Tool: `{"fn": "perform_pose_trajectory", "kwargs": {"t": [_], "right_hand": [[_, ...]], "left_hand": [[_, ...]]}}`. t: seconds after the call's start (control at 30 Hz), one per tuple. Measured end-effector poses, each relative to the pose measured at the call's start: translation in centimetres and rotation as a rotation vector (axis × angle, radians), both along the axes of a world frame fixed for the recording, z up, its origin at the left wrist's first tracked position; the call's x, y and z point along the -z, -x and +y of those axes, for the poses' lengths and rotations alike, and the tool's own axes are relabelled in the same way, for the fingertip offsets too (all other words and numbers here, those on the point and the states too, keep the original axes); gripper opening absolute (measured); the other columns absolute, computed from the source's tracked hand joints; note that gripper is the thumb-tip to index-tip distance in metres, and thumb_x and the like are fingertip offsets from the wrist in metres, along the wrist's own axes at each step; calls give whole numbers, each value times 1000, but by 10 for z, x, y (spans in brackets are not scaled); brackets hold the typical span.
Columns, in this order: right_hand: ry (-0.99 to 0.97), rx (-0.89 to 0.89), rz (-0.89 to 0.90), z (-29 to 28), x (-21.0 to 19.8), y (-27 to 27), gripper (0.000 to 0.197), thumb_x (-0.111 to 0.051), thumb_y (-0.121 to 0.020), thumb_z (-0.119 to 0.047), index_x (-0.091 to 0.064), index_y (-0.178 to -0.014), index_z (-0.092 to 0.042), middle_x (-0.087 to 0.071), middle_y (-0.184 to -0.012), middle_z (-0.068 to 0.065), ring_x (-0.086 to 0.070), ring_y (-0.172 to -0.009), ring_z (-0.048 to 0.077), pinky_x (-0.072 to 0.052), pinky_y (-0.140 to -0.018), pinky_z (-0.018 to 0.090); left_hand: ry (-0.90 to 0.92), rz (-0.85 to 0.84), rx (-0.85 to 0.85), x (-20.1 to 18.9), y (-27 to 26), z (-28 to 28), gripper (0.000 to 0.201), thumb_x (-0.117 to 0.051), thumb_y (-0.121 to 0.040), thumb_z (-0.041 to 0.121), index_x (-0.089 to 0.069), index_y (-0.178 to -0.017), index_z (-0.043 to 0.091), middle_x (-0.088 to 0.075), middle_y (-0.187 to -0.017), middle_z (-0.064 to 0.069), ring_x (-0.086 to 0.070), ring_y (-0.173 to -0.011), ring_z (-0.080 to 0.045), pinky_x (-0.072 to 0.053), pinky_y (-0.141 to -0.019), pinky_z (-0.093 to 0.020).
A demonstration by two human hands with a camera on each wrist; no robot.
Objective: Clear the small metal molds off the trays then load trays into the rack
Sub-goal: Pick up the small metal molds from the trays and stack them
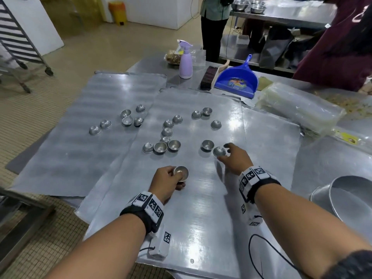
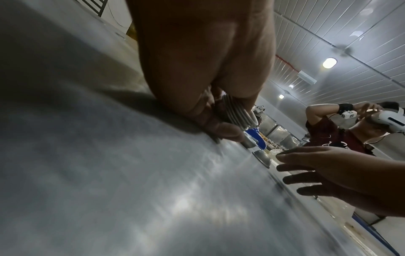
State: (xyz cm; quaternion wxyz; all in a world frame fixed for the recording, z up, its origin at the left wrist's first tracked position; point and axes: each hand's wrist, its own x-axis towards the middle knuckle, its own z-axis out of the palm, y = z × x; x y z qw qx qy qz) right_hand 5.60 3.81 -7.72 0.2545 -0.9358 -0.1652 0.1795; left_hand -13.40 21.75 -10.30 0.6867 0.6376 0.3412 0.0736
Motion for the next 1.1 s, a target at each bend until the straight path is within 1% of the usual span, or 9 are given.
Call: {"fn": "perform_pose_trajectory", "kwargs": {"t": [0.1, 0.2, 0.33, 0.47, 0.6, 0.67, 0.8, 0.93, 1.1], "right_hand": [[28, -22, -3, 10, 7, -7, 65, -64, -92, -37, -40, -149, -18, -55, -140, 14, -55, -125, 30, -45, -103, 39], [65, -46, 2, 15, 14, -10, 64, -63, -92, -35, -39, -150, -21, -50, -141, 14, -54, -126, 32, -44, -103, 40], [51, -4, -35, 17, 25, -8, 42, -63, -91, -34, -57, -131, -22, -52, -133, 10, -59, -113, 33, -48, -94, 41], [-11, 63, -77, 16, 27, -3, 30, -62, -91, -32, -57, -115, -14, -60, -118, 11, -61, -102, 33, -48, -84, 37], [-36, 74, -51, 13, 30, 7, 53, -63, -92, -34, -47, -140, -17, -52, -136, 11, -59, -115, 35, -46, -95, 39], [-35, 72, -49, 11, 30, 15, 55, -63, -93, -35, -46, -143, -19, -44, -139, 11, -59, -113, 37, -45, -97, 39], [-150, 75, -72, 9, 26, 37, 39, -71, -87, -31, -55, -121, -23, -47, -124, 4, -60, -99, 30, -49, -90, 38], [-151, 62, -100, 3, 27, 56, 18, -70, -86, -32, -58, -96, -25, -48, -106, -3, -60, -93, 23, -44, -78, 30], [-143, 45, -119, -6, 28, 81, 18, -71, -85, -32, -63, -90, -17, -57, -105, 1, -61, -92, 21, -49, -79, 32]], "left_hand": [[14, 3, -3, 1, 1, 1, 12, -64, -90, 1, -71, -99, -3, -72, -81, -20, -70, -63, -26, -56, -62, -33], [30, -2, -5, 1, 0, 1, 10, -65, -90, 0, -71, -98, -2, -72, -83, -20, -70, -62, -28, -57, -61, -33], [43, 2, -9, 1, -1, 3, 8, -65, -91, 0, -70, -97, 0, -72, -84, -19, -71, -62, -29, -57, -59, -31], [40, 8, -5, 4, -3, 5, 8, -65, -90, 0, -70, -96, -1, -72, -84, -20, -72, -63, -31, -58, -61, -33], [48, 1, -1, 7, -4, 6, 8, -64, -90, -2, -70, -96, -2, -72, -83, -20, -72, -63, -32, -59, -62, -34], [49, -7, 7, 8, -4, 6, 8, -64, -90, -2, -70, -96, -2, -72, -83, -20, -72, -64, -31, -59, -63, -35], [45, -21, 16, 9, -4, 6, 9, -64, -90, -2, -70, -96, 0, -72, -84, -22, -72, -65, -33, -59, -65, -37], [29, -39, 34, 10, -5, 6, 10, -63, -90, -2, -71, -93, 3, -72, -83, -21, -72, -65, -32, -58, -65, -36], [11, -48, 54, 12, -5, 7, 9, -64, -88, 0, -71, -94, 0, -72, -82, -20, -72, -64, -31, -58, -67, -39]]}}
